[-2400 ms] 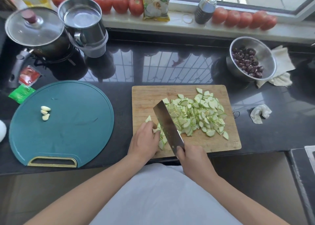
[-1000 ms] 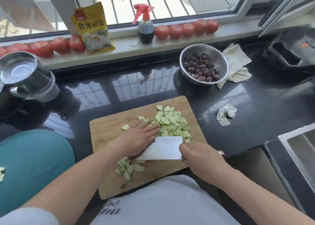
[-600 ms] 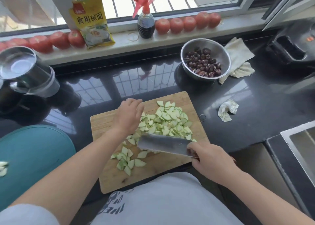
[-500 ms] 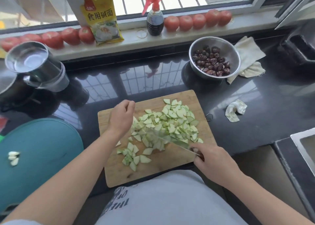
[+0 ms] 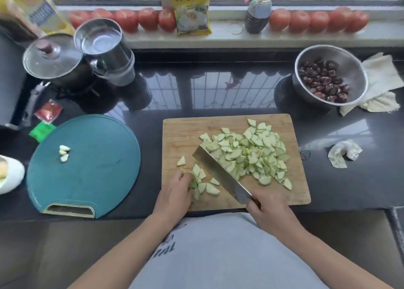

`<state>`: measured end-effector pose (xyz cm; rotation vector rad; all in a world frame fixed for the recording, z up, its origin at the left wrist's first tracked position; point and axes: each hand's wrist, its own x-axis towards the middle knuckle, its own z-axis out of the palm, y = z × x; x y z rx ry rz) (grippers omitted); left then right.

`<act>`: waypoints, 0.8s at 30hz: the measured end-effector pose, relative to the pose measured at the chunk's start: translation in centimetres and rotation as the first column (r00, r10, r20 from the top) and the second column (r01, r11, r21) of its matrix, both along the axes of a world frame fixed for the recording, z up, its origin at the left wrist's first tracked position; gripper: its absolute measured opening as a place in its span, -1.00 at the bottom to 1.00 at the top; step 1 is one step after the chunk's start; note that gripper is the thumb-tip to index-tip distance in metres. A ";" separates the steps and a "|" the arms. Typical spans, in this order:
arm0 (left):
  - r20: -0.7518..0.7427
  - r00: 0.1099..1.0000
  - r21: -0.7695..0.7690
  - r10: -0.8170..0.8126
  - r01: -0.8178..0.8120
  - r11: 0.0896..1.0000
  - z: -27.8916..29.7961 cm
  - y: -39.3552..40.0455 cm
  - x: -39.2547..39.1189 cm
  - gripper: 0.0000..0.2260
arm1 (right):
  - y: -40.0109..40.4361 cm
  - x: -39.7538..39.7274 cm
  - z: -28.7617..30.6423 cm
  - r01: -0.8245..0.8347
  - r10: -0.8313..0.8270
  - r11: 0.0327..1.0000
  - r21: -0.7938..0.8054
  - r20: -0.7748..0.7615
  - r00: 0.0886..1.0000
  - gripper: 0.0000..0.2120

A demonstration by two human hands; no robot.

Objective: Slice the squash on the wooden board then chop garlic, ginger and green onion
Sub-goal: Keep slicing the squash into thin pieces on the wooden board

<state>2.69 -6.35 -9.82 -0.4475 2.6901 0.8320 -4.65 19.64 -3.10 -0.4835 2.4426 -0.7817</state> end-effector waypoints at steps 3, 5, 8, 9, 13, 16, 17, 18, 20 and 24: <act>-0.050 0.999 -0.018 -0.014 0.013 1.000 0.1 -0.3 0.0 -0.81 | -0.3 0.2 0.0 -0.020 0.020 1.000 0.000 0.011 1.000 -0.77; -0.105 0.994 -0.042 0.043 -0.048 0.998 0.1 -0.7 0.6 -0.84 | -0.5 0.2 -0.3 -0.033 0.032 0.999 0.034 0.029 0.999 -0.73; -0.169 0.969 -0.041 0.179 -0.188 0.981 0.3 -1.9 2.3 -0.76 | -1.6 0.3 -0.9 -0.147 0.133 0.980 0.131 0.104 0.986 -0.72; -0.178 0.957 -0.022 0.228 -0.235 0.972 0.4 -2.4 2.9 -0.76 | -2.3 0.4 -1.0 -0.220 0.199 0.962 0.162 0.136 0.971 -0.74; -0.150 0.906 0.082 0.396 -0.387 0.918 0.5 -3.7 4.4 -0.80 | -5.7 0.8 -1.1 -0.405 0.381 0.899 0.170 0.155 0.911 -0.79; -0.061 0.872 0.129 0.485 -0.475 0.871 0.8 -3.3 3.8 -0.81 | -6.8 1.3 -1.4 -0.350 0.337 0.925 0.150 0.107 0.935 -0.71; -0.032 0.869 0.139 0.494 -0.485 0.863 0.9 -3.0 3.4 -0.83 | -7.0 1.3 -1.6 -0.313 0.300 0.938 0.152 0.098 0.949 -0.74; -0.004 0.871 0.151 0.491 -0.485 0.861 1.1 -2.5 2.8 -0.83 | -7.0 1.3 -1.7 -0.266 0.255 0.952 0.150 0.088 0.963 -0.76; 0.032 0.887 0.178 0.460 -0.458 0.871 1.3 -1.5 1.6 -0.81 | -6.8 1.2 -2.1 -0.144 0.138 0.979 0.143 0.050 0.989 -0.76; 0.040 0.926 0.215 0.375 -0.375 0.902 1.4 1.0 -1.1 -0.81 | -6.3 0.2 -2.0 0.109 -0.103 0.982 0.154 -0.044 0.994 -0.70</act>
